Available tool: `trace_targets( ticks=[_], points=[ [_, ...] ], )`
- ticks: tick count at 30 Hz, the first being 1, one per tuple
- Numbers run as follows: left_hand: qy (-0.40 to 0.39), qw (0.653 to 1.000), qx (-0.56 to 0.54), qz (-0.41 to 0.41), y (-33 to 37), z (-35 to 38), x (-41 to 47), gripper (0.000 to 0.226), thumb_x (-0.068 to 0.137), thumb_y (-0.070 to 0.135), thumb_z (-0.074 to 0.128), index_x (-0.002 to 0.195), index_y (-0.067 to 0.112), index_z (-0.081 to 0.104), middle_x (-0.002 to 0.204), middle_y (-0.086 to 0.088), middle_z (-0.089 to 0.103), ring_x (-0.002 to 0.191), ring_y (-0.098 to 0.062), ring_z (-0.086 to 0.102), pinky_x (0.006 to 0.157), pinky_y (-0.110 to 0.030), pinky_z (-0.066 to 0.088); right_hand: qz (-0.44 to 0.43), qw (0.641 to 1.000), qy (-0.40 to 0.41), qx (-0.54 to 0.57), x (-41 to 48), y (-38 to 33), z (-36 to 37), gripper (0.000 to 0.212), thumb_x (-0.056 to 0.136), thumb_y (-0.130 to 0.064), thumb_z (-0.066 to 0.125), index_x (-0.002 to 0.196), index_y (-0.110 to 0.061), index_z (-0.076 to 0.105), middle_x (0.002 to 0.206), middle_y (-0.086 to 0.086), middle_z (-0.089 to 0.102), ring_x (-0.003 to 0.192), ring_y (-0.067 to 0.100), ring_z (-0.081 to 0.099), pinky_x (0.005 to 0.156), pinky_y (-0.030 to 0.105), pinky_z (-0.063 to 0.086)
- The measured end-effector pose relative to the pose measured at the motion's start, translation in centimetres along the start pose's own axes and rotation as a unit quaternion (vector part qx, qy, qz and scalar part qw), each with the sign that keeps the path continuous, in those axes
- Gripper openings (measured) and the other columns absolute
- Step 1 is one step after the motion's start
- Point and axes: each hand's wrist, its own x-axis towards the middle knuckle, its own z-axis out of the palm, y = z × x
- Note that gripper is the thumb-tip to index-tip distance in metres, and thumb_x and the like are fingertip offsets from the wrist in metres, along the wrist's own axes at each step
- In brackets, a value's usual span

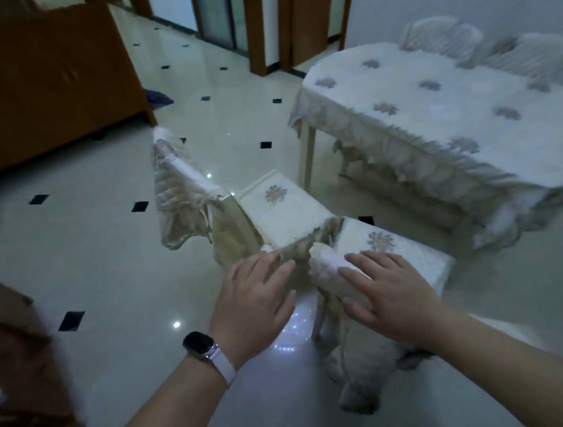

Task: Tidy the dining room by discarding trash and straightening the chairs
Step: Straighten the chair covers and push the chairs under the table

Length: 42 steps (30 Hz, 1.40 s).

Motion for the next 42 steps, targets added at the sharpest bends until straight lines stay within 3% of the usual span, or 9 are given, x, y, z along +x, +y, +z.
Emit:
trace_targets(
  ticks=[5,11,16,27,31,33,36,42],
  points=[
    [-0.019,0.994,-0.065,0.086,-1.4,1.8,2.1,0.041,0.089,0.04,0.052,0.122,0.02,0.064,0.128,-0.006,0.059,0.119,-0.026,0.052,0.098,-0.04,0.037,0.131,0.991,0.009,-0.021,-2.9,-1.9,-0.8,0.048,0.086,-0.049,0.048,0.116,-0.017,0.067,0.122,0.007,0.065,0.107,0.031,0.062,0.086,0.042,0.05],
    [-0.078,0.972,-0.117,0.187,1.1,4.4,4.3,0.043,0.087,0.041,0.052,0.124,0.02,0.062,0.13,-0.007,0.06,0.118,-0.028,0.055,0.098,-0.042,0.043,0.285,0.957,-0.015,-0.045,-8.8,-2.9,-1.7,0.051,0.085,-0.051,0.046,0.117,-0.018,0.066,0.123,0.005,0.065,0.109,0.027,0.061,0.088,0.041,0.049],
    [-0.122,0.964,-0.138,0.193,3.1,6.4,6.0,0.048,0.086,0.045,0.048,0.125,0.021,0.063,0.129,-0.007,0.061,0.116,-0.028,0.057,0.099,-0.038,0.036,0.361,0.931,-0.032,-0.046,-12.5,-2.5,-0.6,0.047,0.083,-0.053,0.047,0.114,-0.022,0.065,0.123,0.002,0.064,0.111,0.022,0.058,0.093,0.036,0.04],
    [-0.219,0.953,-0.113,0.175,5.8,12.1,8.8,0.049,0.089,0.05,0.045,0.127,0.024,0.06,0.131,0.0,0.06,0.119,-0.024,0.056,0.096,-0.046,0.047,0.383,0.923,-0.026,0.022,-13.6,4.6,4.8,0.054,0.08,-0.052,0.048,0.118,-0.017,0.063,0.119,0.004,0.063,0.107,0.024,0.06,0.088,0.041,0.049],
    [-0.195,0.958,-0.141,0.159,6.5,14.2,8.6,0.044,0.093,0.048,0.044,0.123,0.022,0.063,0.122,0.003,0.063,0.114,-0.022,0.057,0.097,-0.039,0.041,0.342,0.938,-0.034,0.041,-14.4,7.8,7.3,0.057,0.065,-0.046,0.07,0.112,-0.014,0.065,0.11,0.006,0.067,0.099,0.027,0.063,0.083,0.041,0.051],
    [-0.178,0.958,-0.164,0.155,6.5,14.9,8.1,0.043,0.094,0.047,0.047,0.125,0.02,0.061,0.122,0.001,0.063,0.116,-0.023,0.056,0.098,-0.044,0.043,0.323,0.944,-0.032,0.06,-14.6,9.0,8.1,0.052,0.061,-0.043,0.072,0.105,-0.015,0.065,0.1,0.004,0.067,0.089,0.028,0.063,0.079,0.039,0.051],
    [-0.174,0.958,-0.171,0.152,6.8,15.3,8.2,0.047,0.091,0.054,0.051,0.128,0.025,0.055,0.124,0.003,0.06,0.119,-0.022,0.051,0.101,-0.051,0.04,0.291,0.953,-0.016,0.079,-14.5,10.1,8.6,0.043,0.065,-0.045,0.06,0.097,-0.016,0.064,0.089,0.003,0.064,0.076,0.027,0.061,0.07,0.037,0.05],
    [-0.158,0.967,-0.151,0.13,7.4,16.6,8.1,0.044,0.088,0.056,0.05,0.115,0.022,0.058,0.111,0.003,0.062,0.11,-0.018,0.05,0.1,-0.066,0.035,0.256,0.962,-0.007,0.099,-14.5,11.3,9.0,0.036,0.067,-0.042,0.06,0.09,-0.016,0.064,0.08,0.003,0.062,0.067,0.027,0.059,0.058,0.035,0.047]
  ],
)
